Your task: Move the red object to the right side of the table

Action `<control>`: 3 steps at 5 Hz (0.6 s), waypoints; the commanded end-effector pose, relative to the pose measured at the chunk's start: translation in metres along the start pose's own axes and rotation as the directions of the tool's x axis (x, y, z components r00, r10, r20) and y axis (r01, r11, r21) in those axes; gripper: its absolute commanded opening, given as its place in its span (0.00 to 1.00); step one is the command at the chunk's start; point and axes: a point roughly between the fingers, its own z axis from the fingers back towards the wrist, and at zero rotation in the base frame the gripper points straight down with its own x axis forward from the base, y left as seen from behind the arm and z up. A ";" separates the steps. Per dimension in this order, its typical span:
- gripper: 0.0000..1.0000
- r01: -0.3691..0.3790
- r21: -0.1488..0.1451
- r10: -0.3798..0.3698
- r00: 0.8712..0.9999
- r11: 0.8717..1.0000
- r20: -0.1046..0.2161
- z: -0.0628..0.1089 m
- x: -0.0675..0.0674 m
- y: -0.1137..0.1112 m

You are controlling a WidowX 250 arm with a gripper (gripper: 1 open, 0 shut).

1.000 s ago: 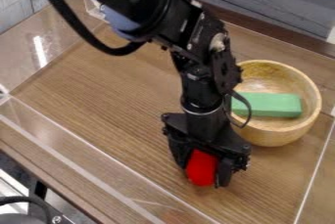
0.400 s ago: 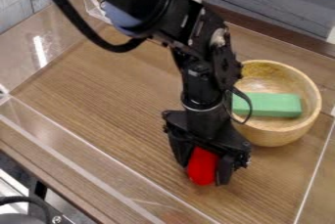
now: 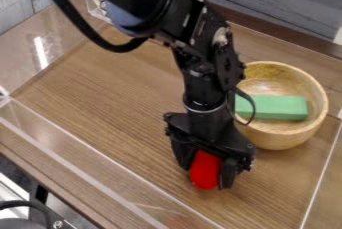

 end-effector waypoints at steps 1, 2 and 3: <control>1.00 -0.004 -0.014 0.004 0.999 1.000 0.044 0.010 0.010 -0.002; 1.00 -0.003 -0.017 0.003 0.999 1.000 0.047 0.011 0.010 -0.003; 1.00 -0.001 -0.019 0.002 0.999 1.000 0.049 0.012 0.010 -0.003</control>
